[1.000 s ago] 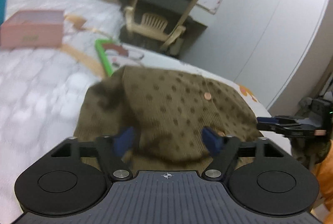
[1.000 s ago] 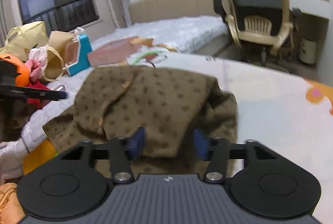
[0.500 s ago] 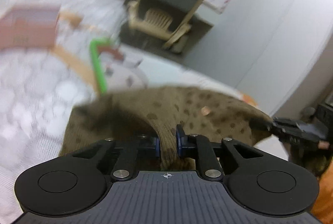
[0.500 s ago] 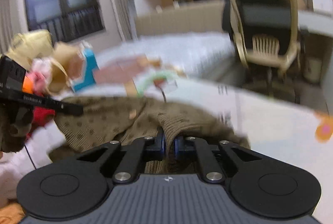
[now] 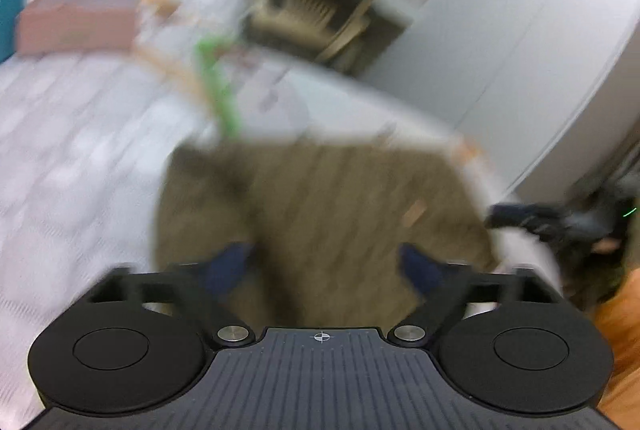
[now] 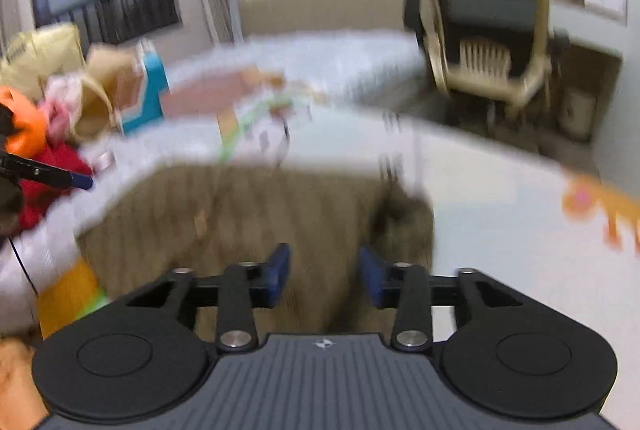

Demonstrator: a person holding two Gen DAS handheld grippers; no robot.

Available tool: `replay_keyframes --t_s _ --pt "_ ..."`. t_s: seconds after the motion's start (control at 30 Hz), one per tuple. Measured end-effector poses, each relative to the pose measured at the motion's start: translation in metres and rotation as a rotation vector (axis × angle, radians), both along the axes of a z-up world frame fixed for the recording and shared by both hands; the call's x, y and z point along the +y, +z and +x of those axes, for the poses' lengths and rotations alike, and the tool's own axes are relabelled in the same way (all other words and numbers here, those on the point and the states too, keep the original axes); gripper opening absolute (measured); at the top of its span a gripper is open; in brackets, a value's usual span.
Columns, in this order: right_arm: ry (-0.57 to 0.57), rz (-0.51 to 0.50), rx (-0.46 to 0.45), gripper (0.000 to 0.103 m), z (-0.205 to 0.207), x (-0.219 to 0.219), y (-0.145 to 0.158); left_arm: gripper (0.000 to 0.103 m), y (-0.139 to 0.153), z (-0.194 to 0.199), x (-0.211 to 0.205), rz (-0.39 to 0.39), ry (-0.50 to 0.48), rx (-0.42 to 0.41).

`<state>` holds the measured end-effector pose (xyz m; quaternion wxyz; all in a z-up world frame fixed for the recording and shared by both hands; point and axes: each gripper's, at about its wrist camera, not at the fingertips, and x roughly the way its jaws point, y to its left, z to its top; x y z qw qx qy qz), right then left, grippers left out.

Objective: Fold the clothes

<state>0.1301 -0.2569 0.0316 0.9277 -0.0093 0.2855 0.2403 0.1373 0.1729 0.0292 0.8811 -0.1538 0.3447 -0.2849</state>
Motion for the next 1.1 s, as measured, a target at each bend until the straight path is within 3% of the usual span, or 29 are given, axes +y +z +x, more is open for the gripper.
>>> replay_keyframes --t_s 0.03,0.13,0.23,0.3,0.43,0.63,0.77,0.87,0.97,1.03,1.1 --pt "0.014 0.012 -0.031 0.059 0.008 0.01 0.006 0.097 -0.003 0.008 -0.006 -0.01 -0.004 0.005" --pt "0.055 0.022 -0.071 0.06 0.035 0.043 0.005 0.097 -0.023 0.037 -0.032 0.004 -0.007 0.051" --pt "0.051 -0.076 0.008 0.061 0.063 0.075 -0.031 0.097 -0.044 0.066 -0.058 0.017 -0.01 0.096" --pt "0.06 -0.118 0.05 0.066 0.065 0.076 -0.051 0.097 -0.051 0.064 -0.055 0.047 -0.027 0.099" --pt "0.094 -0.103 0.138 0.067 0.044 0.041 -0.045 0.098 -0.036 0.043 -0.025 0.033 -0.057 0.07" --pt "-0.064 0.145 0.208 0.069 0.064 -0.017 -0.023 0.1 -0.047 0.085 -0.02 -0.019 -0.026 0.188" --pt "-0.095 0.343 0.318 0.069 0.113 -0.024 -0.043 0.1 -0.055 0.115 -0.017 -0.055 -0.003 0.271" --pt "-0.055 0.44 0.453 0.078 0.147 -0.01 -0.064 0.1 -0.061 0.137 -0.016 -0.082 0.014 0.334" --pt "-0.076 0.456 0.328 0.077 0.163 -0.002 -0.049 0.1 -0.045 0.141 -0.015 -0.021 0.029 0.255" --pt "-0.116 0.421 0.177 0.076 0.168 -0.004 -0.031 0.1 -0.032 0.143 -0.015 0.025 0.038 0.194" --pt "-0.149 0.338 0.14 0.076 0.166 -0.008 -0.021 0.1 -0.02 0.144 -0.015 0.071 0.047 0.132"
